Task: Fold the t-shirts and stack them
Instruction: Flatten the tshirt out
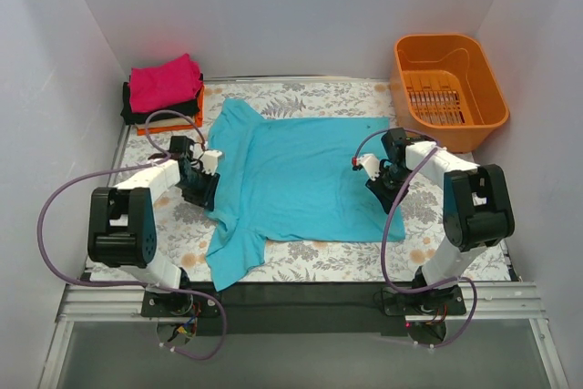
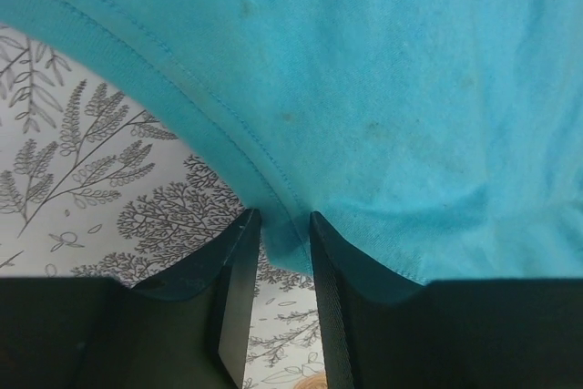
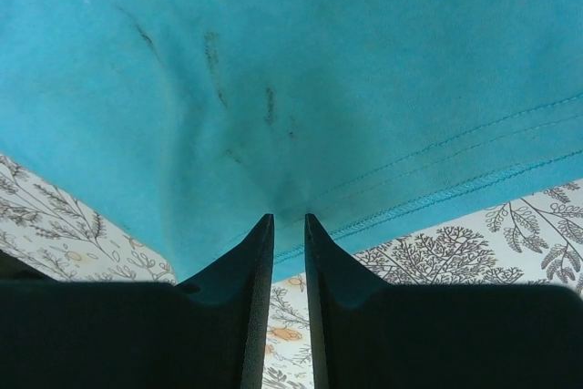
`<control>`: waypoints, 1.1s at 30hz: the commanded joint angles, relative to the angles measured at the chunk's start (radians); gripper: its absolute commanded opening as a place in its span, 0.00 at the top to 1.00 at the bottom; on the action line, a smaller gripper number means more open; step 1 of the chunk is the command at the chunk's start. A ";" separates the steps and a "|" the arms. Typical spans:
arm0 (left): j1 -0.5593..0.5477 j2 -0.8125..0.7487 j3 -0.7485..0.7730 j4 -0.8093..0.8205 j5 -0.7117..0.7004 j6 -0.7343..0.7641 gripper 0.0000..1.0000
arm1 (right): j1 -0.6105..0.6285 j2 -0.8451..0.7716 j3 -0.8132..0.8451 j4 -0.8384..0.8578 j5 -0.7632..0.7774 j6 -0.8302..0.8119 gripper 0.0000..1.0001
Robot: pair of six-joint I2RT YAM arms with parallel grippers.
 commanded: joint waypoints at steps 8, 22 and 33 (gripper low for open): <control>0.128 -0.065 -0.093 0.078 -0.345 0.110 0.70 | -0.002 0.019 -0.035 0.041 0.068 -0.035 0.78; 0.147 0.036 0.330 -0.074 -0.052 0.132 0.56 | -0.002 -0.109 0.024 -0.022 0.058 -0.052 0.78; 0.086 -0.106 0.021 -0.123 0.004 0.265 0.60 | 0.001 -0.082 -0.072 -0.074 -0.005 -0.065 0.84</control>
